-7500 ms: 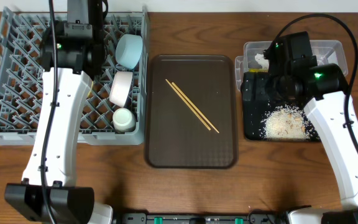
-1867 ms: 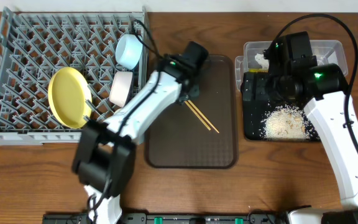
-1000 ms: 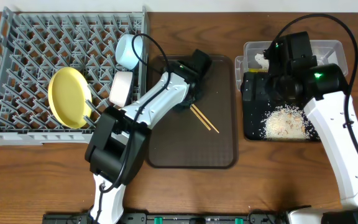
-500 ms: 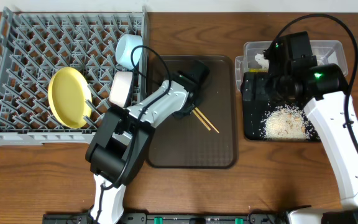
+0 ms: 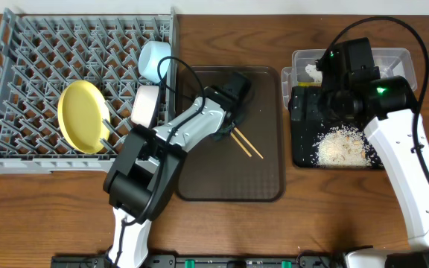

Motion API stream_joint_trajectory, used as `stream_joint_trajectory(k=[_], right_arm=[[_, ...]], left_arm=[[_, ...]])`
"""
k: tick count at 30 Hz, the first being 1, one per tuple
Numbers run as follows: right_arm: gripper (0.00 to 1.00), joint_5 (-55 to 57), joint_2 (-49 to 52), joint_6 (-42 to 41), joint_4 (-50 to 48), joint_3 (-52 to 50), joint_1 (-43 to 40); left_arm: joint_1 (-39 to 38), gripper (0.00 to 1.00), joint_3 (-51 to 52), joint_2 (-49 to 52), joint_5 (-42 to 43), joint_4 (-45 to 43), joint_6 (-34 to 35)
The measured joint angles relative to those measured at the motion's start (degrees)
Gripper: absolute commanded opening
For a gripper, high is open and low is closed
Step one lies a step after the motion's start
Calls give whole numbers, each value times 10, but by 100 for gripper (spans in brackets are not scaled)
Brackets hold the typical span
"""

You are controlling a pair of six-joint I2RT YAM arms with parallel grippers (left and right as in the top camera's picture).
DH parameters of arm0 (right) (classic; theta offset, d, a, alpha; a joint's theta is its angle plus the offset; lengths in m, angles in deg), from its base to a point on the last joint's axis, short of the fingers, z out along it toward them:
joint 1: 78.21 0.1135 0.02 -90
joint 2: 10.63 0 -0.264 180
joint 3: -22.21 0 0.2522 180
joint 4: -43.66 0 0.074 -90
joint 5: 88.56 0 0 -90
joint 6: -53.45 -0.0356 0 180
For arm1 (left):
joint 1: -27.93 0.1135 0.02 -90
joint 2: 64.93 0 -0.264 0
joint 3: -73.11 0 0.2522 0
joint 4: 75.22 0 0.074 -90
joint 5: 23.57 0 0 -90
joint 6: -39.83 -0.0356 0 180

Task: Sort waste into correct bins and load items into the dishwasher
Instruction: 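Grasp one wooden chopstick with the left gripper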

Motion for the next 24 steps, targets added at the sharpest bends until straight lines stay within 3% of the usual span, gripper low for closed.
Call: stream_joint_trajectory(k=[14,24], right_arm=[[99,0,0,0,0,0,0],[99,0,0,0,0,0,0]], left_arm=[[0,7,0,-2,21,-3,-13],[0,8,22,-88,42,38,-161]])
